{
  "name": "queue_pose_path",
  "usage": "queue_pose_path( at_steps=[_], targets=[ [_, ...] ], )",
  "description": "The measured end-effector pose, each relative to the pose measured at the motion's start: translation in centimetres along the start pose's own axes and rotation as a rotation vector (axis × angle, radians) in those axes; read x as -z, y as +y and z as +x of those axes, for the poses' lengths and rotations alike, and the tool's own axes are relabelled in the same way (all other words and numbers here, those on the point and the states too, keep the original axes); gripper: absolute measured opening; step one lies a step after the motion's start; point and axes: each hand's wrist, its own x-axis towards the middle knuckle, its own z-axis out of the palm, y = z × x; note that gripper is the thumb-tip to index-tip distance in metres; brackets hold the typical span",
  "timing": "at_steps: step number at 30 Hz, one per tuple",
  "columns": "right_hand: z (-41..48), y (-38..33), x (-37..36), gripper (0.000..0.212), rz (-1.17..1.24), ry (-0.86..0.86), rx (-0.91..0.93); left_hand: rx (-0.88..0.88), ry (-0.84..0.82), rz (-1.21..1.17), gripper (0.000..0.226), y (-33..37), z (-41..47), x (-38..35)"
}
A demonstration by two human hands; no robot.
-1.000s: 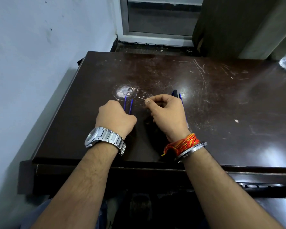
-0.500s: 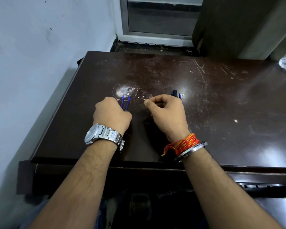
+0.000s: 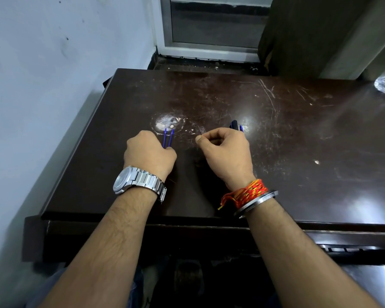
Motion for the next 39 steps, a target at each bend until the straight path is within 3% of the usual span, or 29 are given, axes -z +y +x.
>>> queue_pose_path(
  at_steps=[15,22,27,31,33,39],
  targets=[
    [0.4,-0.2,1.0,0.016,-0.104,0.074,-0.123,0.016,0.022,-0.011,0.012,0.1,0.0,0.0],
    [0.5,-0.2,1.4,0.018,-0.154,0.113,-0.088,0.008,0.055,-0.028,0.02,0.4,-0.4,0.4],
    [1.2,0.0,2.9,0.015,-0.292,0.232,-0.007,-0.111,0.144,-0.303,0.025,1.3,-0.9,0.4],
    [1.6,0.6,3.7,0.014,-0.396,0.202,-0.069,-0.056,-0.109,-0.643,0.018,2.2,-1.6,-0.1],
    [1.8,0.7,3.9,0.015,-0.411,0.183,-0.091,-0.006,-0.205,-0.764,0.025,2.3,-1.6,-0.3],
    [2.0,1.0,4.2,0.017,-0.435,0.15,-0.117,-0.019,-0.269,-0.787,0.033,2.2,-1.6,-0.5]
  ],
)
